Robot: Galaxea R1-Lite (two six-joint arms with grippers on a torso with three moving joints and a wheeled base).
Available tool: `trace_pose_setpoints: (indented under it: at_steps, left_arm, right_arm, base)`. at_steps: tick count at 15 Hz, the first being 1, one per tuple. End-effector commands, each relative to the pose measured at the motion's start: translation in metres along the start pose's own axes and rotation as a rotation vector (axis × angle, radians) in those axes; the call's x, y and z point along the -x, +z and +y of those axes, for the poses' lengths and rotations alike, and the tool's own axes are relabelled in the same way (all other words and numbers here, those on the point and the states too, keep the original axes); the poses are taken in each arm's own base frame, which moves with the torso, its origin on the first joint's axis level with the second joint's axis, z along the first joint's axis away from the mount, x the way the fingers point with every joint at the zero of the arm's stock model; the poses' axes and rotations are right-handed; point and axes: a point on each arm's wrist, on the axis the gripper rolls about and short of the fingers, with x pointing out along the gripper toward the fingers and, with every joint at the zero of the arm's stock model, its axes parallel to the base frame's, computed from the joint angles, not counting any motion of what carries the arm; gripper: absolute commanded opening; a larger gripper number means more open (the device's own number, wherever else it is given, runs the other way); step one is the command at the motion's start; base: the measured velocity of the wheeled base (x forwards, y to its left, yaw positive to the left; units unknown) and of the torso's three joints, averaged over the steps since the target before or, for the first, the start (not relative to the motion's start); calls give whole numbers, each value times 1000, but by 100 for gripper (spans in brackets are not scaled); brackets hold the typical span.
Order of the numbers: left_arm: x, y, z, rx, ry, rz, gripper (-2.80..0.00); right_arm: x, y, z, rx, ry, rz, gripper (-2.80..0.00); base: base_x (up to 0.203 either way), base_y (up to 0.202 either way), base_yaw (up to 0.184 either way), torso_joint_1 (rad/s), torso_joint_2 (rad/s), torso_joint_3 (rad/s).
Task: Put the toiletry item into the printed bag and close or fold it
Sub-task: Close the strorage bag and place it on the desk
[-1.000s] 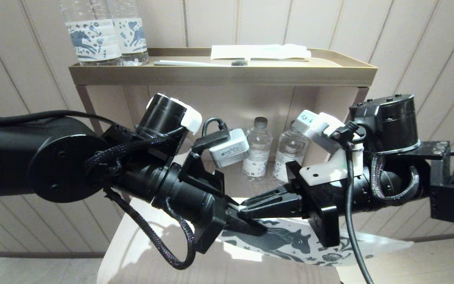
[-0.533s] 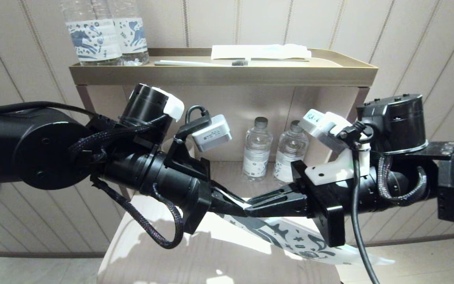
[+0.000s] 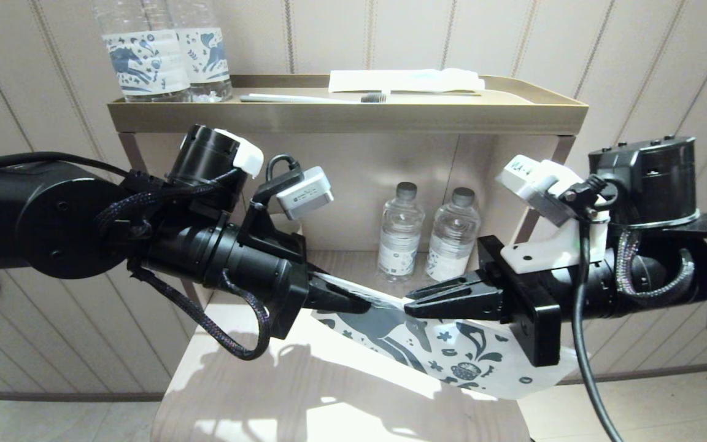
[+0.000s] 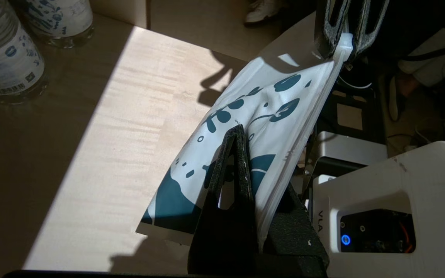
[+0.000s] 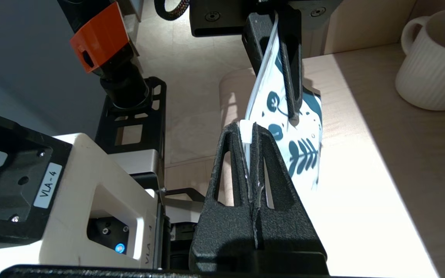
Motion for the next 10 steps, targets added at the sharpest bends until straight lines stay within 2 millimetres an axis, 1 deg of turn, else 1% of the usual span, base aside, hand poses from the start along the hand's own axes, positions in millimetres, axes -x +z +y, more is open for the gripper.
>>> trace_pose_setpoints:
  at_steps: [1,7,8,10]
  left_arm:
    - [4,-1,2,4,9,-4,-280]
    - [29,-4,1,18,65,-22,-280]
    - [33,-6,0,23,74,-22,-280]
    - [42,-9,-2,27,95,-28,-280]
  right_arm:
    - [6,1,-1,11,-17,-6,-280]
    - [35,2,-14,69,-141,-21,-280]
    - [39,2,-17,76,-156,-22,-280]
    - [40,2,-18,75,-159,-21,-280]
  base:
    - [0,0,0,0,0,0]
    - [0,0,0,0,0,0]
    - [0,0,0,0,0,0]
    - [0,0,0,0,0,0]
